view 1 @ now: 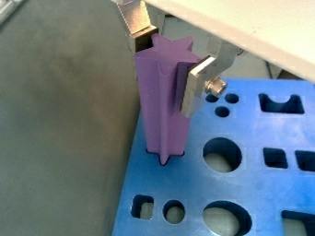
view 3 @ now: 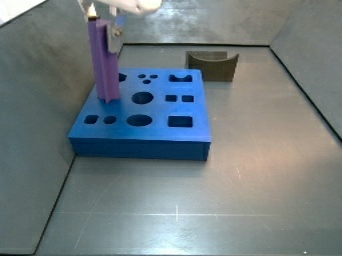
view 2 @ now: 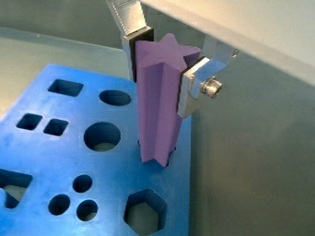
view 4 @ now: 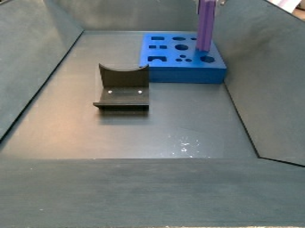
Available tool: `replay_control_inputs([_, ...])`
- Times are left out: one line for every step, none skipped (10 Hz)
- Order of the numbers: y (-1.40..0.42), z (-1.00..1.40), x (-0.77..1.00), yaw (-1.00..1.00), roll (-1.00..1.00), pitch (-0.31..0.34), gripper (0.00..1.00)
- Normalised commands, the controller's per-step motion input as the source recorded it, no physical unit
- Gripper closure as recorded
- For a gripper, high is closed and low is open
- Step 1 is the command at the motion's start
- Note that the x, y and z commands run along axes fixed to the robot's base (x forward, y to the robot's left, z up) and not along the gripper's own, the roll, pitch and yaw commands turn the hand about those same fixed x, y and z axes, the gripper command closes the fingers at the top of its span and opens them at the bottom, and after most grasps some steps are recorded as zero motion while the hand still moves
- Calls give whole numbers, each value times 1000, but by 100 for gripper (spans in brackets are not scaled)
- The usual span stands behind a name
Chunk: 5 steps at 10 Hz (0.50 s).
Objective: Pick up the star object. Move up. Place the star object on the fixture. Regrasp the star object. Move to above the board. Insert the star object.
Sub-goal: Insert the star object.
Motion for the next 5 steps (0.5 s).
replay_control_inputs([-71, -774, 0, 0, 43, 0, 100])
replay_control_inputs([-51, -674, 0, -34, 9, 14, 100])
replay_control_inputs([0, -274, 0, 0, -186, -59, 100])
replay_control_inputs([0, -174, 0, 0, -147, -71, 100])
replay_control_inputs([-46, -11, 0, 0, 0, 0, 100])
